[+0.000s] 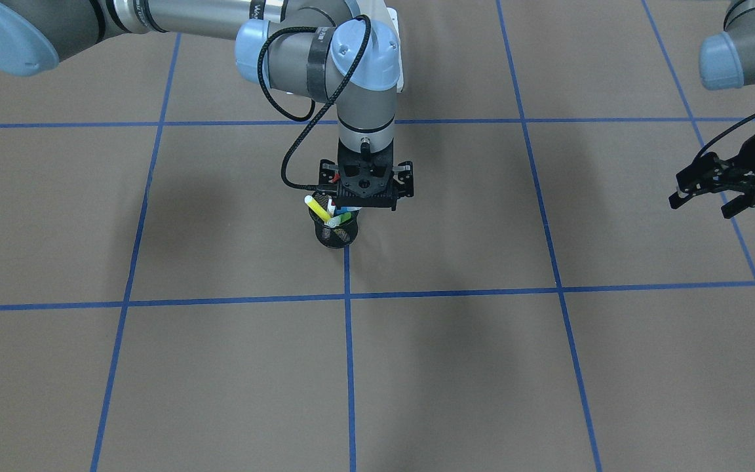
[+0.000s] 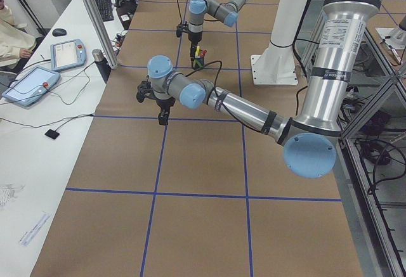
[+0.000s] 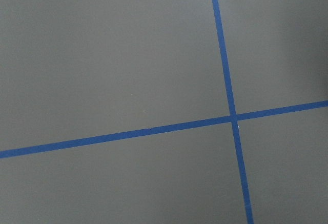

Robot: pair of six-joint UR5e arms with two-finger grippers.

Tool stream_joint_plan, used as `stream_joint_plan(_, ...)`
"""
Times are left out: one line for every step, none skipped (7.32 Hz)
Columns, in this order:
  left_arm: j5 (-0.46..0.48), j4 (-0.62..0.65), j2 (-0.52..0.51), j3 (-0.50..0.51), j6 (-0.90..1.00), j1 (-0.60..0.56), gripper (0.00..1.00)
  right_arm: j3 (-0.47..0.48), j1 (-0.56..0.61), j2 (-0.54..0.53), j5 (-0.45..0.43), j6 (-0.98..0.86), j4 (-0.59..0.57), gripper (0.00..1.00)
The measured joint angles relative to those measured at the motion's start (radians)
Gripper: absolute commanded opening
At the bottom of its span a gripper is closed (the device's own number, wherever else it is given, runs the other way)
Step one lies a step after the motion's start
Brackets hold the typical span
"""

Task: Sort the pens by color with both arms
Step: 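Position the right gripper above the pens in the cup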

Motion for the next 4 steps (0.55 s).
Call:
stream_joint_plan(0.000,0.000,0.000,0.000,0.000,0.000,1.00,-0.001,-0.002,0.002,-0.001,-0.022,-0.035,0.99)
stream_joint_plan(0.000,0.000,0.000,0.000,0.000,0.000,1.00,-0.003,-0.007,0.007,-0.001,-0.039,-0.062,0.99)
stream_joint_plan(0.000,0.000,0.000,0.000,0.000,0.000,1.00,-0.007,-0.015,0.018,-0.001,-0.055,-0.083,0.99)
stream_joint_plan(0.000,0.000,0.000,0.000,-0.001,0.001,1.00,-0.023,-0.021,0.041,-0.001,-0.071,-0.101,0.99)
